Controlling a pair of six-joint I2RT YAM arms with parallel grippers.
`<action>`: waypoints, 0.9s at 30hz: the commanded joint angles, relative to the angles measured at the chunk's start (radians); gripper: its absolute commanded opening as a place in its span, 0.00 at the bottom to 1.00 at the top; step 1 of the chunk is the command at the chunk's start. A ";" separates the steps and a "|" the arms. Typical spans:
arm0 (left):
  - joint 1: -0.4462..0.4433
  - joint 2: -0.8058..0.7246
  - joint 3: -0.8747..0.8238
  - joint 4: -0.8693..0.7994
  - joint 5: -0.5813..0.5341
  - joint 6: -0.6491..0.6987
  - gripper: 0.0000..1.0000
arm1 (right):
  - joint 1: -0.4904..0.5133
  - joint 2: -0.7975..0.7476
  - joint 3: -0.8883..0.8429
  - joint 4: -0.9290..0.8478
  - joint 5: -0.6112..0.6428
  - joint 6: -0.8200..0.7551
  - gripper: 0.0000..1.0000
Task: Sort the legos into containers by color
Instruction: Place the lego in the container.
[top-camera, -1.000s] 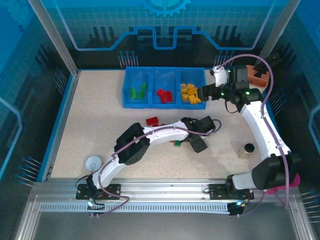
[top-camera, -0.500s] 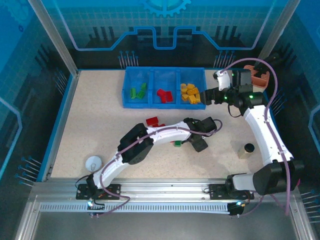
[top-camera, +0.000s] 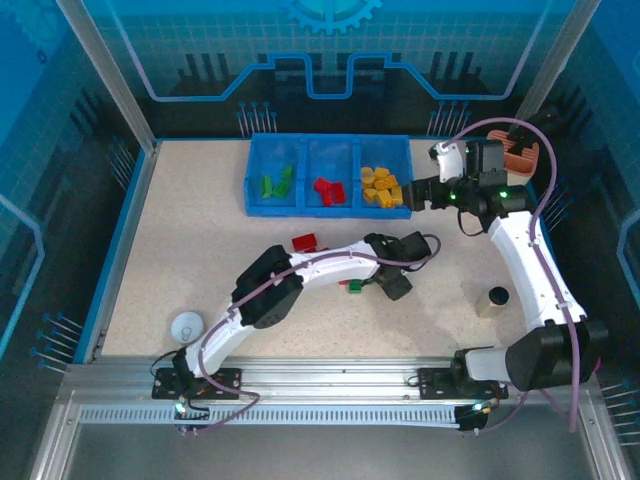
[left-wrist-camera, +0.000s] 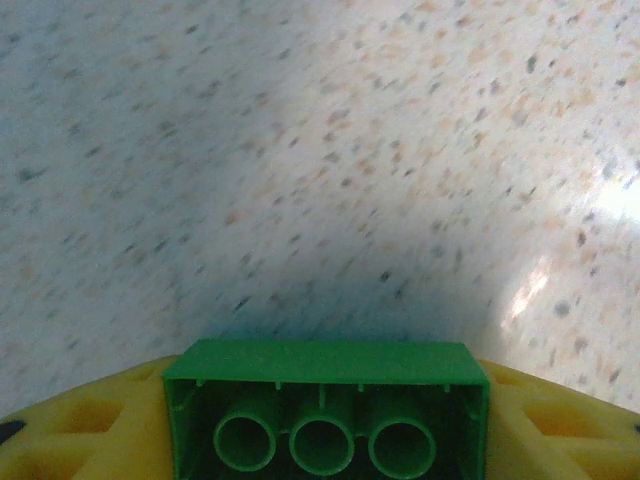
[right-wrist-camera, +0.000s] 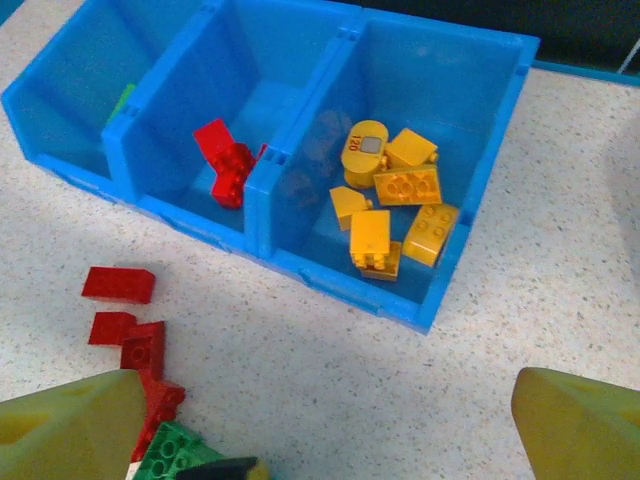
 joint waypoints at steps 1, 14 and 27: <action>0.043 -0.217 -0.018 -0.014 0.016 -0.032 0.49 | -0.036 -0.034 -0.052 0.023 0.018 0.044 0.95; 0.383 -0.544 -0.138 0.003 -0.072 0.057 0.51 | -0.028 -0.042 -0.255 0.107 -0.059 0.122 0.93; 0.673 -0.380 -0.089 0.039 -0.041 -0.002 0.53 | 0.286 0.122 -0.266 0.163 0.008 0.237 0.88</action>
